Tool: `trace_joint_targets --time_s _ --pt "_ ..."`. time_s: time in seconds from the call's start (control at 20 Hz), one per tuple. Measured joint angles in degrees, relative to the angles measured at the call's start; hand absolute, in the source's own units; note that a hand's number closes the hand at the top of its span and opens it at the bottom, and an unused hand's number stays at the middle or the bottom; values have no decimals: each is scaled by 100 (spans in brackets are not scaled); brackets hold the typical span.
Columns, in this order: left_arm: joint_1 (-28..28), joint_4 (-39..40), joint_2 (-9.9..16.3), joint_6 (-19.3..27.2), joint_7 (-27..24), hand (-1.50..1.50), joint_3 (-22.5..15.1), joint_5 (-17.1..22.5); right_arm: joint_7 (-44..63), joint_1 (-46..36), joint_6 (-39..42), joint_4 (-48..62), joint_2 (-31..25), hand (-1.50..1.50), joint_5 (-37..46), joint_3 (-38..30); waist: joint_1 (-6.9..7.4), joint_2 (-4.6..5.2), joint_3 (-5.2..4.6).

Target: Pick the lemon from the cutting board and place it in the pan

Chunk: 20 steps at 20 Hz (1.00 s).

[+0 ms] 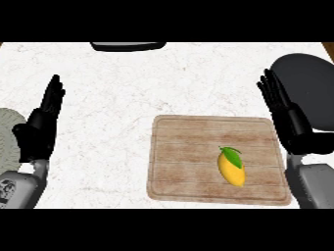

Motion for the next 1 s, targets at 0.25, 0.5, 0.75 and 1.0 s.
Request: trace_joint_targets --time_s 0.25,0.5,0.75,1.0 --pt "-84 -60 90 -495 248 0 -240 -2 987 -398 243 561 -346 -150 -4 -42 153 -109 -89" --pt "-44 -185 152 -947 421 0 -493 116 1550 -498 -53 886 -1276 150 1512 568 240 -125 -160" --pt "41 -354 204 -1384 690 0 -387 299 1427 110 -905 838 -870 -150 2022 625 178 -165 -132" --pt "88 -373 135 -1510 744 0 -302 289 2190 403 -277 99 -1278 -150 2303 1001 145 -184 -130"
